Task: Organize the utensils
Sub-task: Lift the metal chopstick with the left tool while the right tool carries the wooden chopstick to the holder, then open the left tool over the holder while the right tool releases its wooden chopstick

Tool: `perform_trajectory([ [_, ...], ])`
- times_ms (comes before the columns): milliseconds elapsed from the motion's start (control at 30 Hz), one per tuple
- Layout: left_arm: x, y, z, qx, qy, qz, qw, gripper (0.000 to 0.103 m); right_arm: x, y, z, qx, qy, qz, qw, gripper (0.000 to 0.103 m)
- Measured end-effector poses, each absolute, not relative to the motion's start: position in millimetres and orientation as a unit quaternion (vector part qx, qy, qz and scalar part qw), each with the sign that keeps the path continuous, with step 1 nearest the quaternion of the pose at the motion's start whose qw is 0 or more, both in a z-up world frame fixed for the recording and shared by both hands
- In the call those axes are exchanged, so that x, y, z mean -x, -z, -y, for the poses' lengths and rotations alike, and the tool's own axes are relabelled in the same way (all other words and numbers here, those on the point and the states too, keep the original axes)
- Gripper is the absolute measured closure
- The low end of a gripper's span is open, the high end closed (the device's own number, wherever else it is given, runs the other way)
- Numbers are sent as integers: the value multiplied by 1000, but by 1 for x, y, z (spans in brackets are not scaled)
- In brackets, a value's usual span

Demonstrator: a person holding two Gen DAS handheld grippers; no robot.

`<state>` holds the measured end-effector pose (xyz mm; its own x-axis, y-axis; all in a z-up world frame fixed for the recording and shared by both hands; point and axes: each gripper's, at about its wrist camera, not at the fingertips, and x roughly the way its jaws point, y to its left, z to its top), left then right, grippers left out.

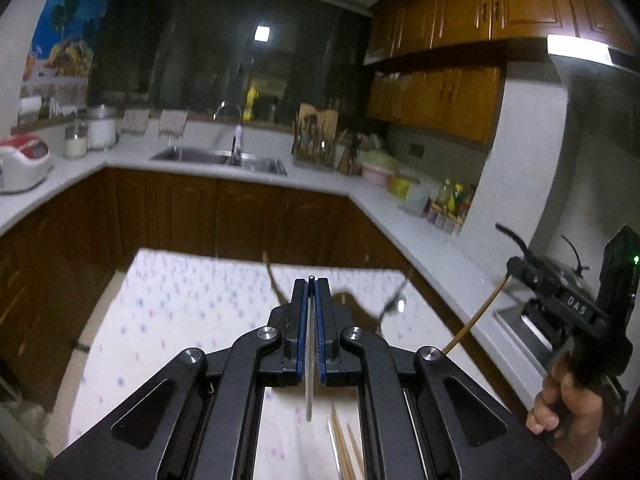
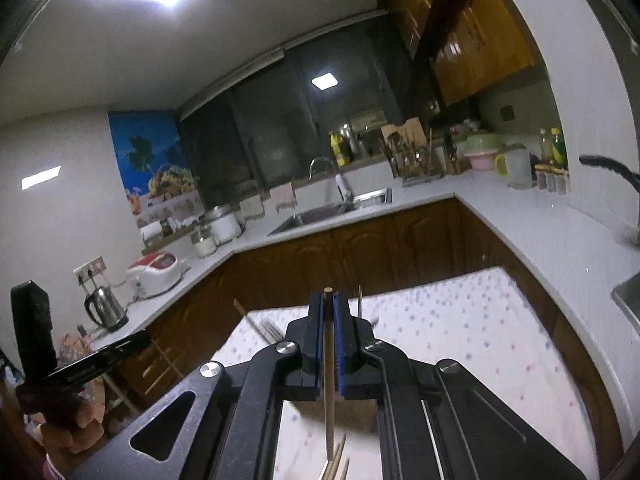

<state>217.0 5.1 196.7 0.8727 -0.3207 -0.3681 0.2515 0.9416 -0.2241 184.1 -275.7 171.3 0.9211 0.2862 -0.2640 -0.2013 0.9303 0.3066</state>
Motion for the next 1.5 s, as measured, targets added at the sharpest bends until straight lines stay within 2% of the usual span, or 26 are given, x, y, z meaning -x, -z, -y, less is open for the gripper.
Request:
perform_trajectory([
  [167,-248,-218,-3,87,137,-178,971,100,-213,-189,277,-142,-114,-130,974,98],
  [300,-279,-216,-2,100,124,-178,971,100,-234,-192,276,-142,-102,-120,977,98],
  [600,-328,-160,1,138,99,-217,961,100,-264,-158,265,-117,-77,-127,982,98],
  [833,-341,-115,5,140,96,-261,950,100,-280,-120,256,-116,-85,-170,975,98],
  [1267,-342,-111,11,126,103,-272,949,99,-285,-104,261,-132,-83,-200,967,96],
  [1333,-343,-111,9,134,113,-278,944,99,-288,-105,263,-142,-87,-203,965,92],
  [1400,-342,-113,8,138,119,-282,942,92,-287,-105,266,-151,-91,-204,963,87],
  [1467,-337,-117,7,138,118,-283,942,84,-283,-107,268,-159,-94,-198,963,68],
  [1500,-334,-120,5,140,117,-280,943,78,-281,-108,269,-161,-95,-195,963,62],
])
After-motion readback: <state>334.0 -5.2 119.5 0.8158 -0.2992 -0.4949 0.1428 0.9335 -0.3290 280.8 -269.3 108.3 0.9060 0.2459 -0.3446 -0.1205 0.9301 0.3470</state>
